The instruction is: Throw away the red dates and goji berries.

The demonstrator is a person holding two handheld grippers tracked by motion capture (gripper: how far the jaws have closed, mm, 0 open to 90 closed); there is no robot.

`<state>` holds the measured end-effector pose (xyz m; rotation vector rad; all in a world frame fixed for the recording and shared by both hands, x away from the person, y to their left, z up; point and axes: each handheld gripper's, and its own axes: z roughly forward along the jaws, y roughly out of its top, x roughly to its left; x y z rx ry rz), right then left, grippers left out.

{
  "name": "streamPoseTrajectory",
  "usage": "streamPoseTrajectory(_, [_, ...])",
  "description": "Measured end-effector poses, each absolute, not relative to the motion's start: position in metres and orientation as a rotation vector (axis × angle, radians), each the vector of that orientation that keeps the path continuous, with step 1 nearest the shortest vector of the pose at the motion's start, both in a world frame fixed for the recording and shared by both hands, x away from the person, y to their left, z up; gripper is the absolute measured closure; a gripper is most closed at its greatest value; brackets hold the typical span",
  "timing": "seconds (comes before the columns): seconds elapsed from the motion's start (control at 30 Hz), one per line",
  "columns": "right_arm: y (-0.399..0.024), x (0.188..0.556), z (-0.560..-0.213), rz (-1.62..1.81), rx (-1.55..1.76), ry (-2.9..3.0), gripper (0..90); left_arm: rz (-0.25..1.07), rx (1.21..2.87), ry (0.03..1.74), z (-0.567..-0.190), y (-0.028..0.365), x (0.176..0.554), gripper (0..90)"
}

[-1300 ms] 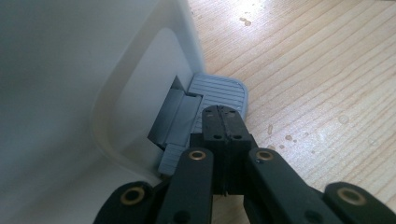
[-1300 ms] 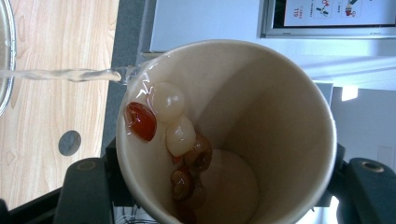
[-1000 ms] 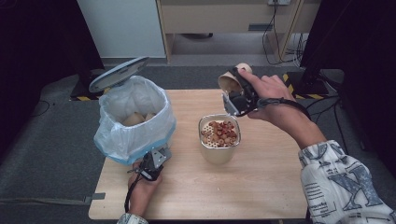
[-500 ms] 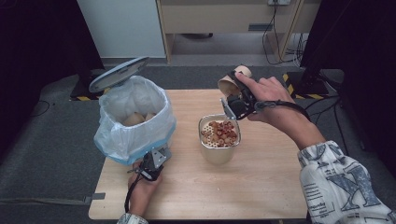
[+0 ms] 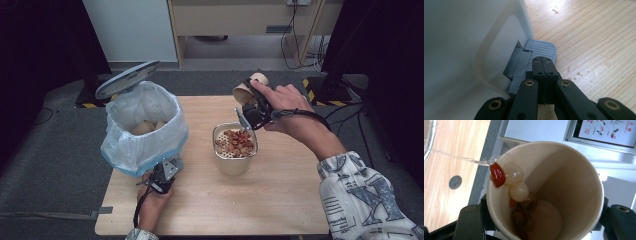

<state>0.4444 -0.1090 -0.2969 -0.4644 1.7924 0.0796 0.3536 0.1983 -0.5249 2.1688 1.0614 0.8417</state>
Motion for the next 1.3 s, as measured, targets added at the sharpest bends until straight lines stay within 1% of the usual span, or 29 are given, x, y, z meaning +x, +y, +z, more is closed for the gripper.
streamPoseTrajectory(0.43, [-0.107,0.444,-0.284,0.100,-0.440,1.759,32.7,0.842,2.169,1.061,-0.525,0.198,0.354,89.4])
streamPoseTrajectory(0.57, [-0.095,0.443,-0.306,-0.037,-0.583,1.771,32.8,0.842,2.171,1.060,-0.525,0.199,0.354,89.4])
streamPoseTrajectory(0.7, [-0.096,0.448,-0.300,-0.012,-0.524,1.753,33.0,0.842,2.171,1.060,-0.525,0.199,0.354,89.4])
streamPoseTrajectory(0.83, [-0.092,0.447,-0.321,-0.104,-0.638,1.777,33.1,0.839,2.174,1.060,-0.525,0.199,0.354,89.4])
streamPoseTrajectory(0.93, [-0.093,0.450,-0.318,-0.082,-0.590,1.744,33.1,0.840,2.173,1.061,-0.525,0.199,0.354,89.4])
streamPoseTrajectory(1.03, [-0.091,0.446,-0.332,-0.144,-0.676,1.772,33.0,0.840,2.172,1.060,-0.525,0.199,0.354,89.4])
streamPoseTrajectory(1.17, [-0.096,0.450,-0.317,-0.074,-0.572,1.749,33.1,0.842,2.170,1.061,-0.525,0.198,0.354,89.4])
streamPoseTrajectory(1.23, [-0.097,0.448,-0.321,-0.114,-0.615,1.754,33.0,0.842,2.169,1.063,-0.525,0.198,0.354,89.4])
streamPoseTrajectory(1.3, [-0.097,0.446,-0.318,-0.076,-0.594,1.749,33.1,0.841,2.172,1.061,-0.525,0.199,0.354,89.4])
